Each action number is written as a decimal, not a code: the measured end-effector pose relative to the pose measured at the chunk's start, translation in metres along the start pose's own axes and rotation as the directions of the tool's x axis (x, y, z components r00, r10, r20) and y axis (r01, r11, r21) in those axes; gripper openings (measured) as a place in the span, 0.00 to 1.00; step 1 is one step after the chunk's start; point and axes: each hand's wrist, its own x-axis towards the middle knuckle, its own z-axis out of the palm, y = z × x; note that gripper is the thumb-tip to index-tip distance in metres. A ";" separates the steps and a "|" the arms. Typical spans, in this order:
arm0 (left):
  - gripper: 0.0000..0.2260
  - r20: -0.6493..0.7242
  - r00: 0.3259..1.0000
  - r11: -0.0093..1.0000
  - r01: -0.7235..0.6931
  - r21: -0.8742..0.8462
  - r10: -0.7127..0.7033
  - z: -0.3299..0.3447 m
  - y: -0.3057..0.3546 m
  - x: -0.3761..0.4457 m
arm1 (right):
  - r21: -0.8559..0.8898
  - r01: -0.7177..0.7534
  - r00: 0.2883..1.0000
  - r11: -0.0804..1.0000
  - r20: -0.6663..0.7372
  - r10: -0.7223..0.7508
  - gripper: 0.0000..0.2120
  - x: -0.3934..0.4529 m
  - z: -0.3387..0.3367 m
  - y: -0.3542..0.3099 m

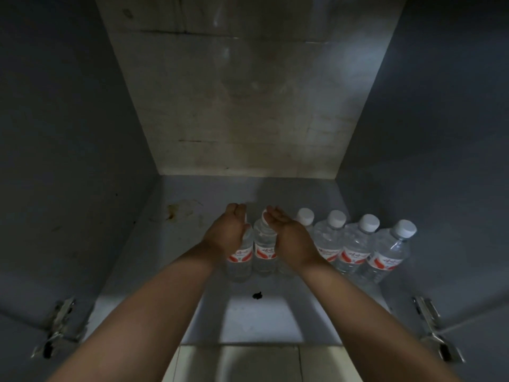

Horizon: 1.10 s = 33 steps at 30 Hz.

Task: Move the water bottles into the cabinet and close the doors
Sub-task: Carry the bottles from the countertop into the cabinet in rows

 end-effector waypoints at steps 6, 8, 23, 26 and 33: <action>0.20 -0.009 1.000 1.000 -0.007 -0.026 0.007 0.003 -0.002 0.003 | 0.024 -0.002 1.000 1.000 0.012 0.002 0.29 0.003 -0.001 0.007; 0.20 0.000 1.000 0.999 -0.012 -0.038 0.012 0.001 -0.003 0.005 | 0.026 0.005 1.000 1.000 0.008 -0.005 0.29 0.003 -0.001 0.009; 0.23 -0.039 0.999 0.997 0.024 0.068 -0.021 -0.009 -0.016 -0.017 | 0.038 -0.035 0.998 0.999 -0.043 0.036 0.33 -0.023 -0.003 0.001; 0.23 0.059 0.993 0.988 0.093 0.125 -0.101 -0.017 -0.025 -0.052 | -0.079 -0.099 0.993 0.992 -0.070 0.093 0.31 -0.037 -0.016 -0.015; 0.23 0.308 0.920 0.970 0.234 0.065 -0.242 -0.061 -0.003 -0.169 | -0.218 -0.111 0.974 0.970 0.168 0.149 0.36 -0.103 -0.053 -0.086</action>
